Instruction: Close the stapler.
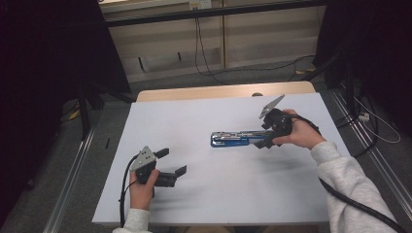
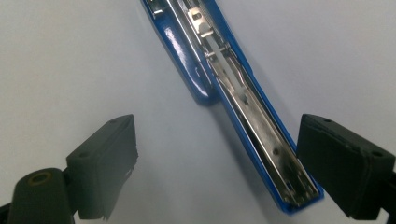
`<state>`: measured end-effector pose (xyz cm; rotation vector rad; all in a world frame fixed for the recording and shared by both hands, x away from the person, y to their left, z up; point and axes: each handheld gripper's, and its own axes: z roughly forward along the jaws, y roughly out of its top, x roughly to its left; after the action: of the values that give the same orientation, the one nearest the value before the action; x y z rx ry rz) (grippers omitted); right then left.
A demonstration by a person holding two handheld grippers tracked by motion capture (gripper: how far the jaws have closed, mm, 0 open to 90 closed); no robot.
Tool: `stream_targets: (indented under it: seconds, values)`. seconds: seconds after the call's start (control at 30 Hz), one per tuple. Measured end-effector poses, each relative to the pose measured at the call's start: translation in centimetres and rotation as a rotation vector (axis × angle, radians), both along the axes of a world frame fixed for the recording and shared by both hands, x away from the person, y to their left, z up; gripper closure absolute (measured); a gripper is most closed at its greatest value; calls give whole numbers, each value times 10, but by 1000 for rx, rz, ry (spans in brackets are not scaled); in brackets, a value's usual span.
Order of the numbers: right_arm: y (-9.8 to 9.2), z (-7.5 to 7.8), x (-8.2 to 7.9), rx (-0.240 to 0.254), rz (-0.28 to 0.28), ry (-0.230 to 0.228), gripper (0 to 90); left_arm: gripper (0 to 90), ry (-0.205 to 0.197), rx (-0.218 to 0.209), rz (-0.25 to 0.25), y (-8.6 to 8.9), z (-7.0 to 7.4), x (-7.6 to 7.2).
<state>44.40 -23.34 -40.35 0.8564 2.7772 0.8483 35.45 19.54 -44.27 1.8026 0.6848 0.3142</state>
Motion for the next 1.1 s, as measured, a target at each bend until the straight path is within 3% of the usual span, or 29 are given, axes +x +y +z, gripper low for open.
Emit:
stream_targets:
  seconds: [0.1,0.37,0.53,0.57,0.63,0.7,0.73,0.8,0.9,0.97,1.0,1.03,1.1]
  values:
    - [-11,-2,-6,-18,-15,-23,119,16,1,7,-6,-4,-1,1]
    - [-36,-7,-23,41,-92,-44,119,16,36,-17,-8,-10,-1,9]
    - [-46,-11,-30,72,-137,-63,126,18,62,-4,0,-23,2,24]
    - [-50,-15,-33,65,-158,-79,134,29,81,15,-1,-29,1,29]
    - [-53,-17,-35,74,-176,-80,159,55,116,-11,3,-36,0,36]
    - [-54,-18,-35,72,-184,-79,159,55,139,-9,-2,-39,1,41]
    - [-56,-20,-37,41,-195,-91,182,53,141,3,-4,-42,1,44]
    - [-58,-21,-37,62,-216,-85,219,60,132,13,-13,-48,1,51]
    - [-59,-22,-38,44,-228,-87,253,125,129,49,-10,-52,1,56]
    - [-62,-24,-40,32,-244,-92,351,244,142,30,0,-55,-1,60]
    - [-63,-24,-40,32,-255,-95,381,308,153,47,13,-56,-2,63]
    - [-63,-24,-40,32,-255,-95,381,308,163,89,21,-58,-3,66]
    - [-66,-24,-41,23,-293,-111,525,470,175,108,24,-60,-5,71]
